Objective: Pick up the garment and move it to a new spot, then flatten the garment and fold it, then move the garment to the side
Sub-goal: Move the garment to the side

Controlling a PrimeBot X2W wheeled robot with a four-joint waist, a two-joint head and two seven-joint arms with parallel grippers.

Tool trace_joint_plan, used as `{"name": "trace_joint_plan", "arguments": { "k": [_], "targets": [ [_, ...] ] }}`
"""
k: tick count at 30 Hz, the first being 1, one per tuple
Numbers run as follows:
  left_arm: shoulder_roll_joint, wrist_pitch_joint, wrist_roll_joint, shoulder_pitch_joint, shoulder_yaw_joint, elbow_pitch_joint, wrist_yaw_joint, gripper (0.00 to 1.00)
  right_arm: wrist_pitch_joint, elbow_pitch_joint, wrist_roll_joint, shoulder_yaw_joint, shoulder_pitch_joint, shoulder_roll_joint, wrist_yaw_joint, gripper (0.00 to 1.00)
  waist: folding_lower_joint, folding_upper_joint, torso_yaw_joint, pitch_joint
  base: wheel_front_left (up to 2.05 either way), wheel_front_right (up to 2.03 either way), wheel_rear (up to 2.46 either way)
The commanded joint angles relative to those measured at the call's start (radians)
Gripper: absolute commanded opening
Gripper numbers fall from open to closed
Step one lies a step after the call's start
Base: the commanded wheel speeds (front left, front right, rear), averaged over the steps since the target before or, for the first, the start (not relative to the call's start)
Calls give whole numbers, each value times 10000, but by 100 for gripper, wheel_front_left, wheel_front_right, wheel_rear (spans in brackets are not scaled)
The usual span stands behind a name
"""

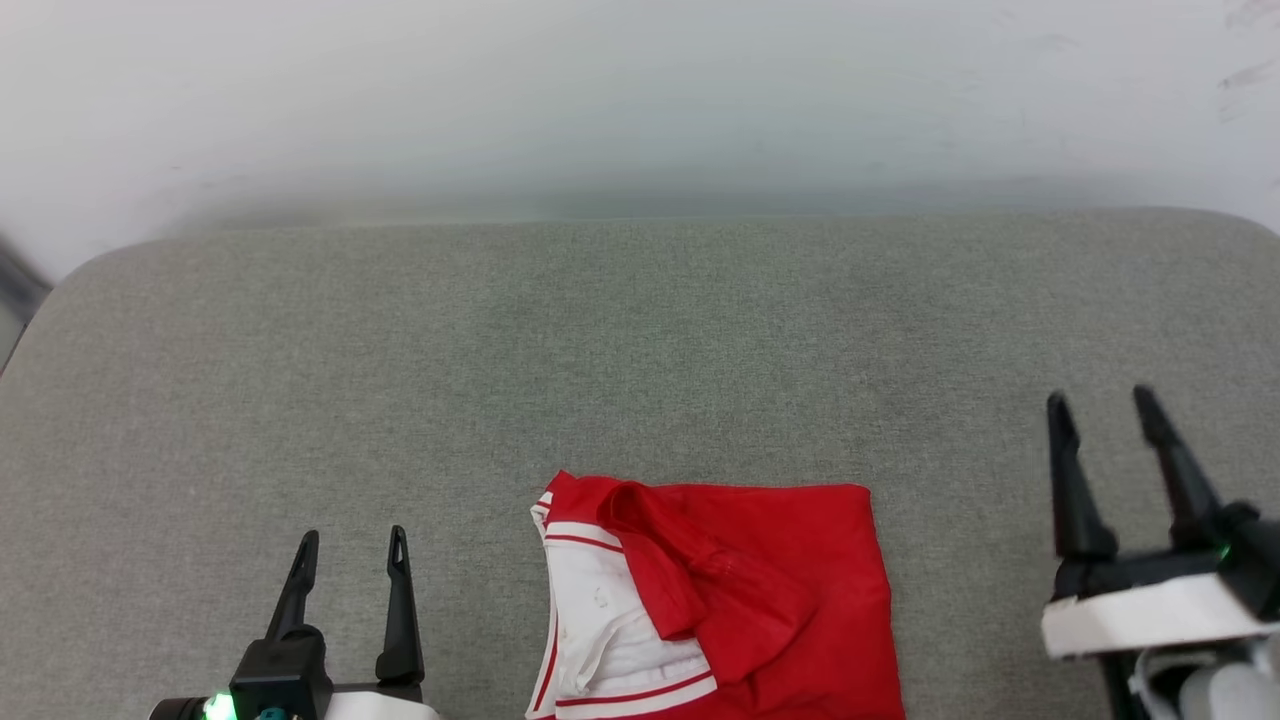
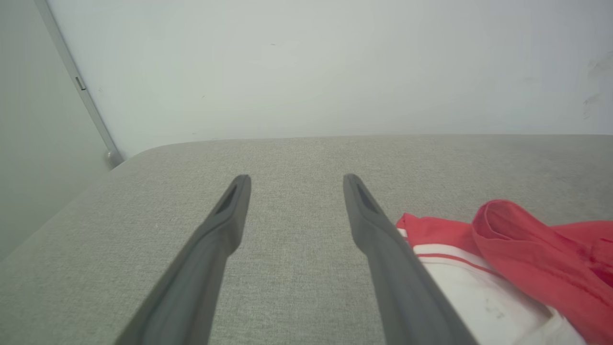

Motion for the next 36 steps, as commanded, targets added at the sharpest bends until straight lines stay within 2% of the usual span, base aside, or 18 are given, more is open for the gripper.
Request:
{"name": "trace_joint_plan", "arguments": {
  "k": [1,6,9,11,17,20,25,28,31,36],
  "targets": [
    [-14,-23,21,-51,26,-9,38,100,-13,-129,-41,-66,-296,-138,-4,100,0,-1,4,6,0,0,0],
    [-13,-23,46,-135,9,22,9,100,79,-231,-22,258,-1471,-1025,-4,100,0,-1,39,47,0,0,0],
    [-14,-23,41,-202,-5,24,-11,100,832,-255,296,1038,-2245,-1771,-4,100,0,-1,71,101,0,0,0],
    [-15,-23,34,-238,-26,22,-35,100,1832,-160,865,1676,-2744,-2292,-4,100,0,-1,115,159,0,0,0],
    [-16,-23,4,-352,-52,-17,-54,100,5983,-222,3486,3534,-3757,-3976,-4,100,0,-1,260,370,0,0,0],
    [-15,-23,-8,-418,-62,-30,-56,100,7826,-196,4833,4023,-4045,-4638,-5,100,0,-1,328,503,0,0,0],
    [-15,-23,-41,-594,-117,-31,-65,100,10276,335,6796,4595,-3816,-5002,-4,100,0,-1,444,787,0,0,0],
    [-17,-23,-65,-757,-190,-32,-78,100,11113,757,7489,4966,-3672,-4977,-4,100,0,-1,520,1024,0,0,0],
    [-14,-23,-76,-939,-273,-36,-101,100,11368,1140,7931,5198,-3665,-4763,-4,100,0,-1,641,1305,0,0,0],
    [-15,-23,-69,-1277,-355,-41,-144,100,11118,1778,8356,5512,-3703,-4224,-4,100,0,-1,850,1804,0,0,0]
  ]
}}
